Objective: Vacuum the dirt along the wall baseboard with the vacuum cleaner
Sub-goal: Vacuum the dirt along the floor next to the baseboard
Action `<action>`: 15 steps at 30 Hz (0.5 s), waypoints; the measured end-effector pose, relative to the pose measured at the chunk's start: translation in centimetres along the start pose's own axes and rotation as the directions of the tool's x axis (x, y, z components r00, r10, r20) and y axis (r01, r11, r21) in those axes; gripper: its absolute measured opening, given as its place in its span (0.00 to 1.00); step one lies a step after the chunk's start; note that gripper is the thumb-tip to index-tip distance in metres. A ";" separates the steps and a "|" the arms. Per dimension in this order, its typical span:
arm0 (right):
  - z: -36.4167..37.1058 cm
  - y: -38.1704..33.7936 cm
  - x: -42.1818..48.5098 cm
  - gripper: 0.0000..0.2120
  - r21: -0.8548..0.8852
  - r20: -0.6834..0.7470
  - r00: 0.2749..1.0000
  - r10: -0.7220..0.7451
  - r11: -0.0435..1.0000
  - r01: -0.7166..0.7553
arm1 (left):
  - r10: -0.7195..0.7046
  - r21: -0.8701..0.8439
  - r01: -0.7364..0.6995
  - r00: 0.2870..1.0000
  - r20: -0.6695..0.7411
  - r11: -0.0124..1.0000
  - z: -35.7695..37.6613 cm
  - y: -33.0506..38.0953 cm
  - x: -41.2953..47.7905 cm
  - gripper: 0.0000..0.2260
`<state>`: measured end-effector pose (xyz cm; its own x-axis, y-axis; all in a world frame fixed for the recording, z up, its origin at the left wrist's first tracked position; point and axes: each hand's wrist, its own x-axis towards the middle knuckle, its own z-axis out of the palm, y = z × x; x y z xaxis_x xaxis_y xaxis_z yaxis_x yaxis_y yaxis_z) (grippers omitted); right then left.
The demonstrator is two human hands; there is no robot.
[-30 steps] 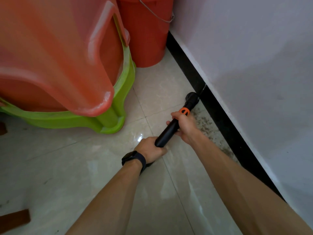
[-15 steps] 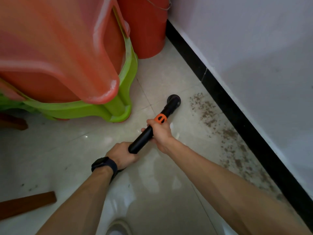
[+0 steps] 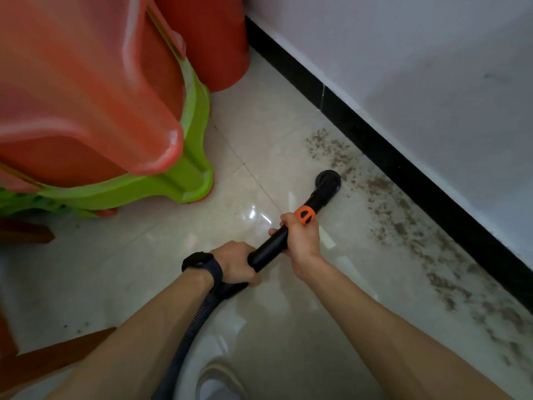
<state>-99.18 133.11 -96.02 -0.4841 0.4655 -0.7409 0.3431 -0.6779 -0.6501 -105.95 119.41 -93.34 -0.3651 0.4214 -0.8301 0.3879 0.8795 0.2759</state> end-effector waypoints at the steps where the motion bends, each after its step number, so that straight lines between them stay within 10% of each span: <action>1: -0.2 0.0 -0.3 0.10 0.025 -0.019 1.000 0.004 1.000 -0.004 | -0.003 0.035 0.002 1.000 0.028 0.999 -0.2 0.4 0.1 0.11; 9: -1.3 1.4 -2.4 0.15 0.117 -0.221 0.975 0.036 0.993 -0.010 | 0.058 0.036 -0.059 0.997 0.047 0.998 1.0 0.8 -1.2 0.09; 15: -0.9 0.8 -2.9 0.19 0.245 -0.183 0.982 0.048 0.970 -0.002 | 0.072 -0.275 -0.128 0.976 -0.206 0.953 5.6 -0.2 -3.4 0.07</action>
<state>-96.81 131.71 -94.58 -0.3115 0.5287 -0.7896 0.1368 -0.7973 -0.5879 -100.10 116.60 -93.30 -0.5031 0.5200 -0.6903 0.1835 0.8448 0.5027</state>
